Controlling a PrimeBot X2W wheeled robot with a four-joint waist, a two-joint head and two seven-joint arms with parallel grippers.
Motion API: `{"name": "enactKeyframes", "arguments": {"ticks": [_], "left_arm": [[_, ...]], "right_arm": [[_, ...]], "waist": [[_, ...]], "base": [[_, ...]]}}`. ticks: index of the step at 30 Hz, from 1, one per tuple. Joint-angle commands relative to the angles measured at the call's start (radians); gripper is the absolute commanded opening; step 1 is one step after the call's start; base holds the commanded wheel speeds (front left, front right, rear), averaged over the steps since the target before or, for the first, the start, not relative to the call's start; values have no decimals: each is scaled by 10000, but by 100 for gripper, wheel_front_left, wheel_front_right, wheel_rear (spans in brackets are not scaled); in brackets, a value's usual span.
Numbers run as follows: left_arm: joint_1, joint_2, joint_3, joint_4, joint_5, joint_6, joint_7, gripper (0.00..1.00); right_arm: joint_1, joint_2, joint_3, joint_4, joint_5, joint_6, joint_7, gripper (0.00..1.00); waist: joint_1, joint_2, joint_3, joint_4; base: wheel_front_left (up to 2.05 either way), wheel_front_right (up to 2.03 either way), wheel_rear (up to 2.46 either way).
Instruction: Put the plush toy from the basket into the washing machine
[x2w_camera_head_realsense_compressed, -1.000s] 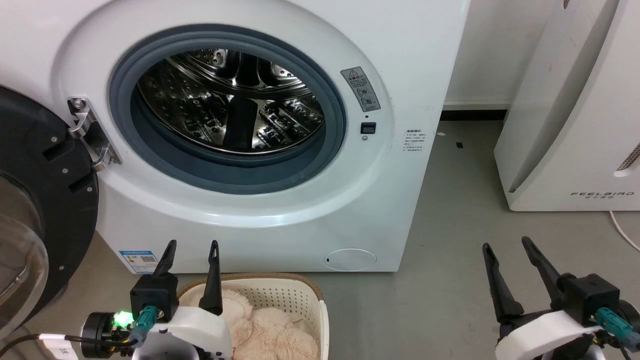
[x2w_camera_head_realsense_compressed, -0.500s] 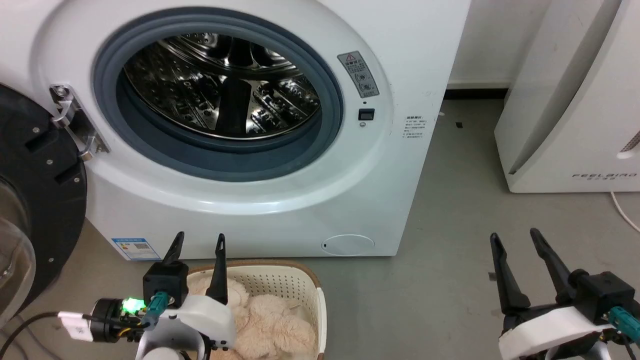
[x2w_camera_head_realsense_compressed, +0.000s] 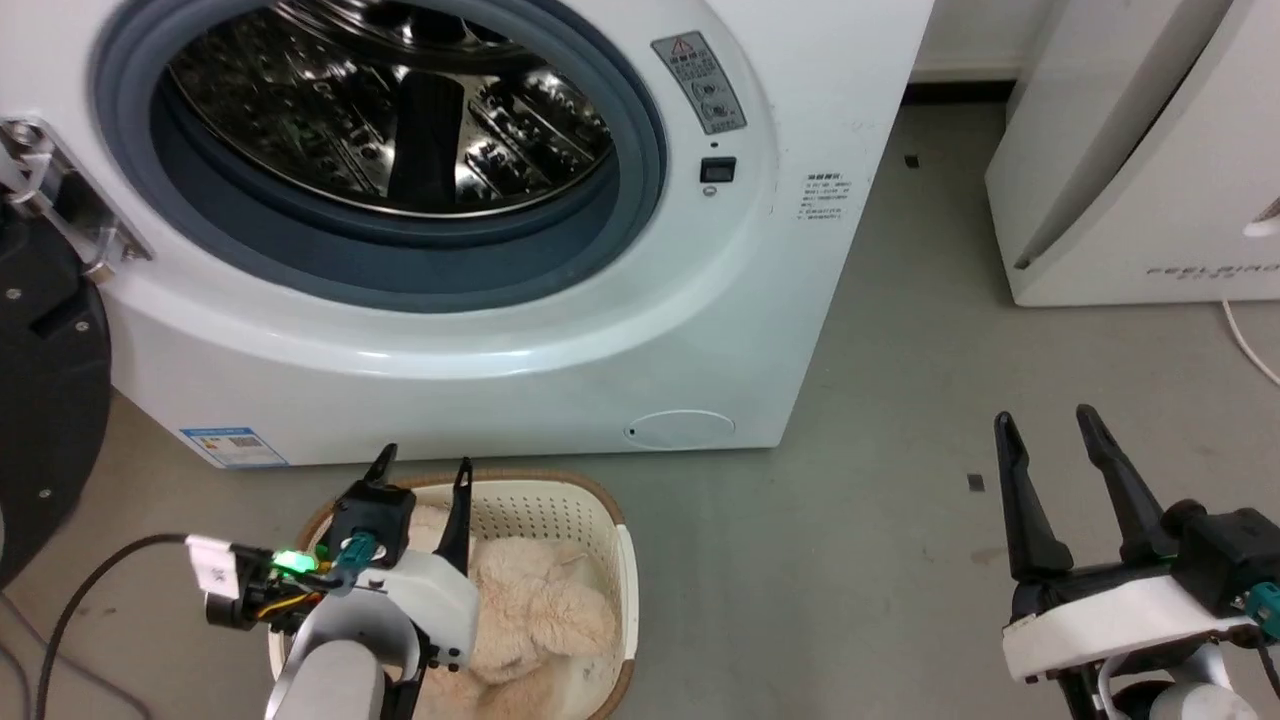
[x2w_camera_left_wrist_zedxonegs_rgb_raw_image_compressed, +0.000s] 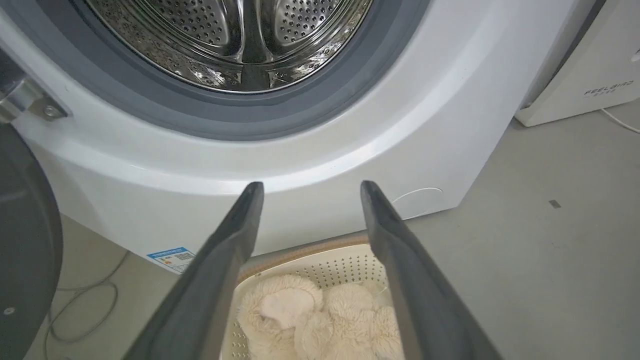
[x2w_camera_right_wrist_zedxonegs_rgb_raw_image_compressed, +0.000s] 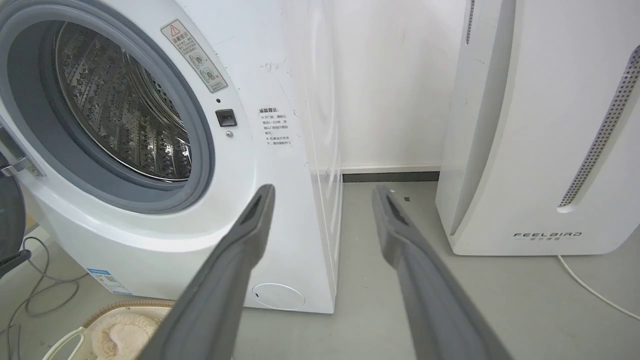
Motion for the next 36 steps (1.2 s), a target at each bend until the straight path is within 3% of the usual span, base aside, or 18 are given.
{"name": "enactKeyframes", "arguments": {"ticks": [1, 15, 36], "left_arm": [[-320, 106, -117, 338, 117, -63, -93, 100], [-2055, 752, -976, 2854, 645, -360, 443, 100], [-4130, 1920, -2282, 5202, 1271, -688, 2374, 100]], "right_arm": [[-219, -2, -4, -91, 175, -4, -100, 100], [-1009, -2, 30, -289, 750, -5, -393, 100], [-2180, -3, 26, -836, 1482, -7, -830, 100]], "waist": [[-1, 0, 206, -78], [-1, 0, 1736, -443], [-1, 0, 4613, -1005]], "base": [[0, 0, 0], [0, 0, 0], [0, 0, 0]]}}
